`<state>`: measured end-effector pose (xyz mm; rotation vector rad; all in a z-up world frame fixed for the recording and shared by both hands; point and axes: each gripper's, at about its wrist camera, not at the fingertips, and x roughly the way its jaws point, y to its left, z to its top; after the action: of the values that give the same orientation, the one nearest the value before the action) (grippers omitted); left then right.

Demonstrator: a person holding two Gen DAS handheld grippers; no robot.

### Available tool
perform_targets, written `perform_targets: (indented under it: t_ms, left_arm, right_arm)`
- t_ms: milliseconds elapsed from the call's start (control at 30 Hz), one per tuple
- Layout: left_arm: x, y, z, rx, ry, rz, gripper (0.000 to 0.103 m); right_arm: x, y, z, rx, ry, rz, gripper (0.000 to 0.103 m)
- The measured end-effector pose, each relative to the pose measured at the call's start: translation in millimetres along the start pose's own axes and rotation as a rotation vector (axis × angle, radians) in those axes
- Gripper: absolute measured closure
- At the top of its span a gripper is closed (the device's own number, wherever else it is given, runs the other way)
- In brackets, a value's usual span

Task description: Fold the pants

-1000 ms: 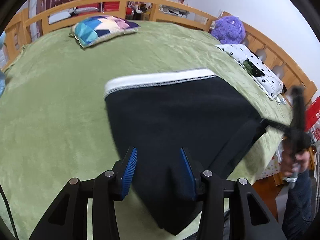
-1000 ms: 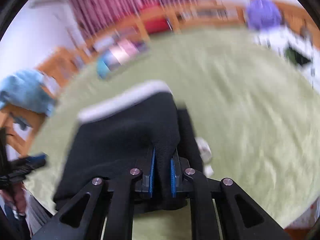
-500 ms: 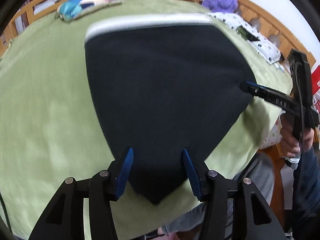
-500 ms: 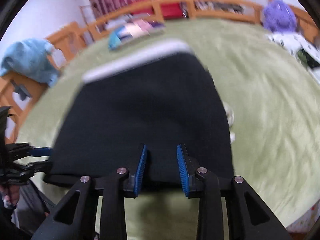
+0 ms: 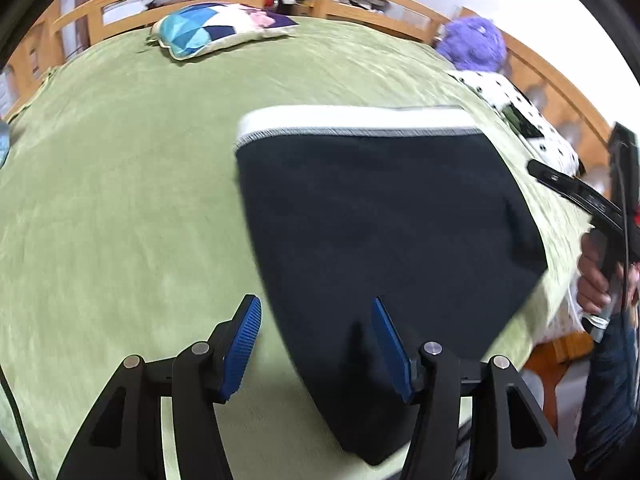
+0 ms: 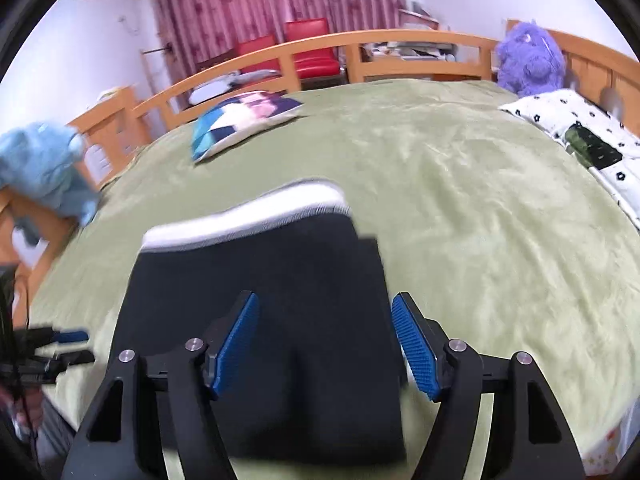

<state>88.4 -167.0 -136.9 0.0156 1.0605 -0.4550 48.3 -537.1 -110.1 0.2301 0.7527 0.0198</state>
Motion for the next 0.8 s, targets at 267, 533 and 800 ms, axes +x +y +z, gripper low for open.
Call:
perform_targets:
  t_ms: [267, 533, 800]
  left_arm:
    - [17.0, 12.3, 24.9, -0.004, -0.008, 0.011, 0.048]
    - [52.8, 15.2, 30.4, -0.056, 0.04, -0.028, 0.047]
    - [91.8, 24.0, 17.0, -0.148, 0.08, -0.138, 0.025]
  right_arm:
    - [97.0, -7.6, 36.8, -0.013, 0.072, 0.028, 0.089]
    - [98.3, -43.2, 26.1, 0.077, 0.124, -0.014, 0.042]
    - [87.8, -64.1, -24.5, 0.151, 0.309, 0.138, 0.027]
